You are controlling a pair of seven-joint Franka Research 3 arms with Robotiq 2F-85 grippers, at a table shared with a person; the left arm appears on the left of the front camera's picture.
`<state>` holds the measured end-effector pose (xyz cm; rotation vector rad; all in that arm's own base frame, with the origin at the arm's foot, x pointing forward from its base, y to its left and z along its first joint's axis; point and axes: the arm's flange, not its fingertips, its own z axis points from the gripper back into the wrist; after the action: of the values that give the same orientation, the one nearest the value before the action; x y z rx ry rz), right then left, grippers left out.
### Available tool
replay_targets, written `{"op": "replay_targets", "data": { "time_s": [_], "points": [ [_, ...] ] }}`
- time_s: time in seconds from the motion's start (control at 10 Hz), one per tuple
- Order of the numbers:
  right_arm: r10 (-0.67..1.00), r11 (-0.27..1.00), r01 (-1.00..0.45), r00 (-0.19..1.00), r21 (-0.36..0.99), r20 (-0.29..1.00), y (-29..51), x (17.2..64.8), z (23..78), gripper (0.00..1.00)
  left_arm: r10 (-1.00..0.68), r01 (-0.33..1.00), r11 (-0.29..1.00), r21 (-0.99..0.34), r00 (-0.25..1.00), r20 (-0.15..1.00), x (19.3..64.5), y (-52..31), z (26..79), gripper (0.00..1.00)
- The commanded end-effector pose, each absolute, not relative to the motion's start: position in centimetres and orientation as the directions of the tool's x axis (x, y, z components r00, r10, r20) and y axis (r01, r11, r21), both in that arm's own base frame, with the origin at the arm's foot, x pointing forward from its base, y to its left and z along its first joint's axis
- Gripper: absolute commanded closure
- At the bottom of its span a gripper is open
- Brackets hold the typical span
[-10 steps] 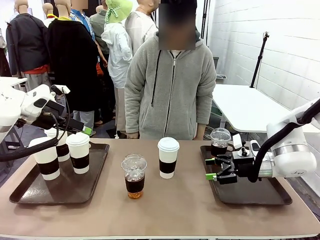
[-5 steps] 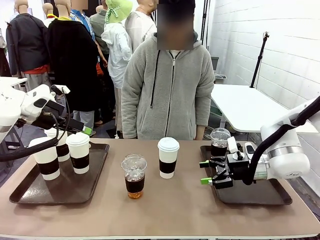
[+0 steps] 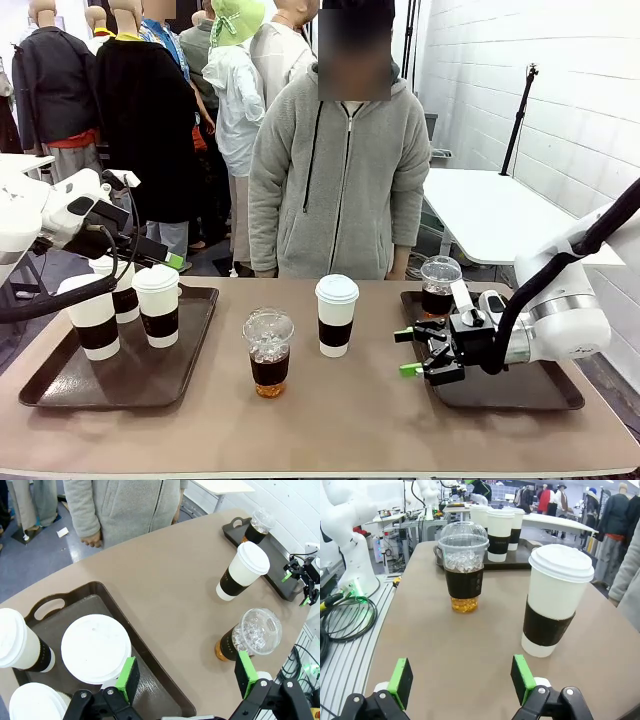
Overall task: Distribute the coffee onto the tray.
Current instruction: Pick up another iced Americano from the middle of the table and place it on the right Handle tray.
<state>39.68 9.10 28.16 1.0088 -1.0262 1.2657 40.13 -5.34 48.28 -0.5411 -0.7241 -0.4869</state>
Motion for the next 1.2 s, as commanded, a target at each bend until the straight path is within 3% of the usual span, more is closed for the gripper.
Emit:
{"op": "replay_targets", "data": {
  "time_s": [0.0, 1.1],
  "points": [
    [0.245, 0.059, -0.998, 0.036, 0.022, 0.969, 9.1, 39.4, 28.5, 0.00, -0.230, 0.604, 0.744, -0.286, 0.633, 0.739, 40.5, -5.2, 47.8, 0.00],
    [0.216, 0.029, -1.000, 0.012, 0.005, 0.976, 13.4, 39.4, 26.2, 0.00, -0.230, 0.604, 0.744, -0.286, 0.633, 0.739, 40.5, -5.2, 47.8, 0.00]
  ]
}}
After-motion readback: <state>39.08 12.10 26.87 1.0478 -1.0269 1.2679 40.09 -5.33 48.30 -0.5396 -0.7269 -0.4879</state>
